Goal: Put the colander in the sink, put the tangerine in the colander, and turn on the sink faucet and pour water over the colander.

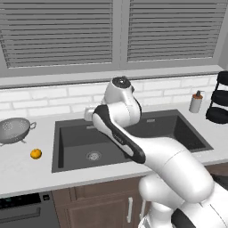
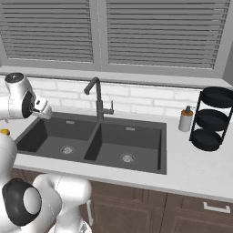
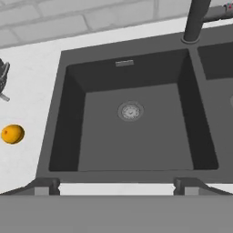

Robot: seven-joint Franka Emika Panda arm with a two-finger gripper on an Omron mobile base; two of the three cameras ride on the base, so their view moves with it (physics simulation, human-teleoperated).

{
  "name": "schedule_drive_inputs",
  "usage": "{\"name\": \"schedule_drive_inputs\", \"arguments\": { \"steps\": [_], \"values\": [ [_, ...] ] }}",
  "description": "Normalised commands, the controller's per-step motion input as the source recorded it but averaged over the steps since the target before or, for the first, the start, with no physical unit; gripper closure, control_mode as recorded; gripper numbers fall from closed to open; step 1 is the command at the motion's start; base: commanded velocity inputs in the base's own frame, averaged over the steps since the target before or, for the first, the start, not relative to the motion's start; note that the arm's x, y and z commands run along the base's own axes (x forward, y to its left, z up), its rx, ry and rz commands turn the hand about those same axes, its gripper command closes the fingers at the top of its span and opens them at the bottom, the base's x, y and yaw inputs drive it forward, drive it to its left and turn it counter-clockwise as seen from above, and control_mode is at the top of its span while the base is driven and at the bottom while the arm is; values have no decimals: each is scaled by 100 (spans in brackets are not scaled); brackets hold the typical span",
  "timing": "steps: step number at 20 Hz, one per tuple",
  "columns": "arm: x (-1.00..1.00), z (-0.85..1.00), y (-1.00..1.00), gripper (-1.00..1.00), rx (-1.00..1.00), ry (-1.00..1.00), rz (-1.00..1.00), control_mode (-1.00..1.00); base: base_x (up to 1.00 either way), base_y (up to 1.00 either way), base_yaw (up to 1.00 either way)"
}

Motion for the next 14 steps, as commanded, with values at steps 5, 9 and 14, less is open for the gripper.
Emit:
{"name": "schedule_drive_inputs", "arguments": {
  "steps": [5,9,14],
  "values": [
    [35,-24,71,-100,12,0,0,-100,0,0,0],
    [35,-19,69,-100,13,0,0,-100,0,0,0],
    [34,-11,69,-100,11,-2,0,-100,0,0,0]
  ]
}}
